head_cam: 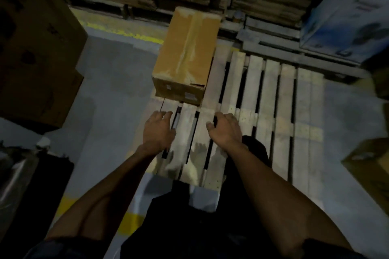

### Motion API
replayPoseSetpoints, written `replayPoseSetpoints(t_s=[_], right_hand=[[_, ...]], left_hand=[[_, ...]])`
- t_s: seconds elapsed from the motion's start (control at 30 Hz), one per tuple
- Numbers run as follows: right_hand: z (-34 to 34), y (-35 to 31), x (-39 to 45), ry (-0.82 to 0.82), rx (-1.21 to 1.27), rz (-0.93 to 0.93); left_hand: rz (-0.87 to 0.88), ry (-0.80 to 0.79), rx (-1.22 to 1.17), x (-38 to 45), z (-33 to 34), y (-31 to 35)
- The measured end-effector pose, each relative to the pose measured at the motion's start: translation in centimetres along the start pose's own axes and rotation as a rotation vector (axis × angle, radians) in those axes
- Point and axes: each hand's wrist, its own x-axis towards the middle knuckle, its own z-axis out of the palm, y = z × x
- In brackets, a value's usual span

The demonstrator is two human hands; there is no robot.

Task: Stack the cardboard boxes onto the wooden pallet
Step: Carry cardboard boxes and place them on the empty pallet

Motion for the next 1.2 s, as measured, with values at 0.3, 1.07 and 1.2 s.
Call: replayPoseSetpoints(t_s=[0.3, 1.07, 1.2], right_hand=[[-1.5, 7.1, -16.8, 0.161, 0.106, 0.152], [-6.7, 52.0, -45.0, 0.455, 0.328, 0.595], [-9.5, 57.9, -46.6, 0.515, 0.372, 0.638]], left_hand=[[0.255, 0.020, 0.099, -10.1, -3.2, 7.3], [0.755, -0.196, 0.250, -29.2, 15.8, 51.7], [0.829, -0.198, 0.251, -30.0, 17.7, 60.2]])
